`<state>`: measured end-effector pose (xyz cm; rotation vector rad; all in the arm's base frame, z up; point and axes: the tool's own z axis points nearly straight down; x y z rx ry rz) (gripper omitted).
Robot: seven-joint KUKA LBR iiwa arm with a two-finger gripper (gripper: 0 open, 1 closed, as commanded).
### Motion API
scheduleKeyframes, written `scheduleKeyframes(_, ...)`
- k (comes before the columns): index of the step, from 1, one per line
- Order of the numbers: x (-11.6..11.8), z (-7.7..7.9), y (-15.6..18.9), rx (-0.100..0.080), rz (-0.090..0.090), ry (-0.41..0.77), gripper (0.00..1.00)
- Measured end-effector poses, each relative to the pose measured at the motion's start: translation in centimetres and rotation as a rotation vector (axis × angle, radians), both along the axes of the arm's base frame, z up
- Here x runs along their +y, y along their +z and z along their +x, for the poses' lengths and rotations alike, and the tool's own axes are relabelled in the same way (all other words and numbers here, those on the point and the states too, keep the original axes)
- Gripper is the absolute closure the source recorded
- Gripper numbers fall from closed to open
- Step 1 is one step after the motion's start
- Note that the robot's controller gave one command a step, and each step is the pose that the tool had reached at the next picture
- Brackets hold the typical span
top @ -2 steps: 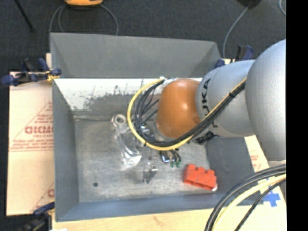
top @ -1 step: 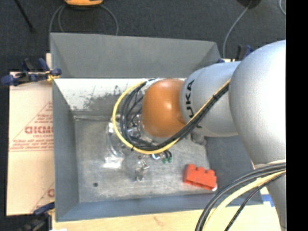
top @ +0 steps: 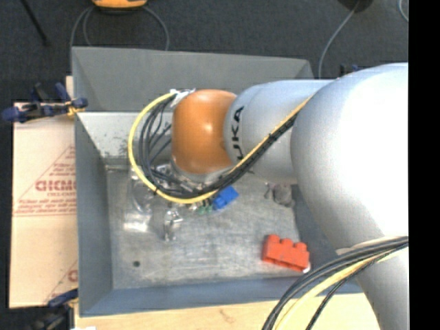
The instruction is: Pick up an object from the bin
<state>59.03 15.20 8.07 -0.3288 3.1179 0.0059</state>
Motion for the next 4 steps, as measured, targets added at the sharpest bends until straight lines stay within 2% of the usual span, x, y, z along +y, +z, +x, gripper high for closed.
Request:
scheduleKeyframes(1,3.3,0.5,-0.4,-0.006,-0.006,0.181,0.00)
scheduleKeyframes(2,-2.4,-4.3,-0.2,0.003,-0.004,0.149,0.00)
scheduleKeyframes(3,-7.8,-2.4,-0.6,-0.012,0.000,0.220,0.00)
scheduleKeyframes(4,-5.6,4.8,-0.9,0.018,-0.010,0.322,0.00)
